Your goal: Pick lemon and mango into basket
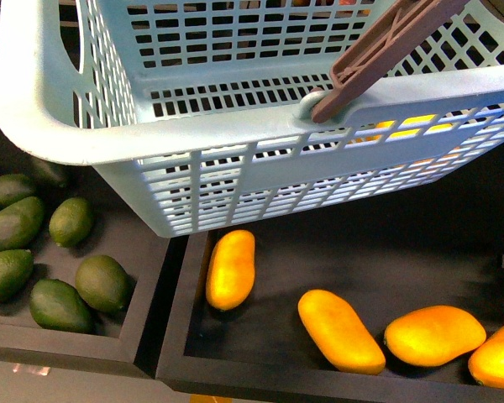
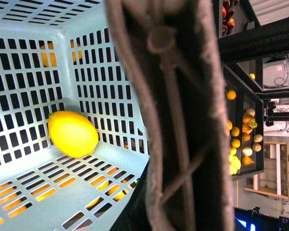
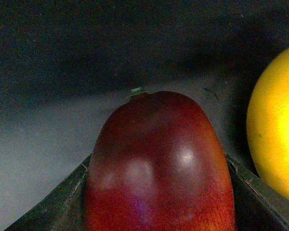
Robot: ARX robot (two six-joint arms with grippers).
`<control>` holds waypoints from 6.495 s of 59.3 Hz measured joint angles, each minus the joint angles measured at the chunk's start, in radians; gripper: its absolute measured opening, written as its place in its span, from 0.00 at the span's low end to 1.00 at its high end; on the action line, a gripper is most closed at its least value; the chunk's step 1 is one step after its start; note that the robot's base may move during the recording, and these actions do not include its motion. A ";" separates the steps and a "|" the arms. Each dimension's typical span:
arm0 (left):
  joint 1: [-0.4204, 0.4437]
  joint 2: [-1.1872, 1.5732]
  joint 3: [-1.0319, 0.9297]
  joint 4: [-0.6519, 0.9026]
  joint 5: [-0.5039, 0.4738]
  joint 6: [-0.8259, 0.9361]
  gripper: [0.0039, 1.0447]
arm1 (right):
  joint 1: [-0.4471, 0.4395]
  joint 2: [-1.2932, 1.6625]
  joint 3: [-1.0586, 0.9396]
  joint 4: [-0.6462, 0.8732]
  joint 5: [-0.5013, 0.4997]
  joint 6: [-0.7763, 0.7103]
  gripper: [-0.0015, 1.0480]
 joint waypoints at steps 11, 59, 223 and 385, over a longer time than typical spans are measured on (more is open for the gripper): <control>0.000 0.000 0.000 0.000 0.000 0.000 0.04 | -0.050 -0.125 -0.082 0.020 -0.040 0.040 0.63; 0.000 0.000 0.000 0.000 0.000 0.000 0.04 | 0.152 -1.199 -0.270 -0.179 -0.023 0.380 0.63; 0.002 0.000 0.000 0.000 0.001 -0.002 0.04 | 0.323 -1.871 -0.893 0.046 -0.039 0.118 0.02; -0.009 0.000 -0.001 0.000 0.006 -0.006 0.04 | 0.323 -2.460 -0.953 -0.463 -0.039 0.116 0.92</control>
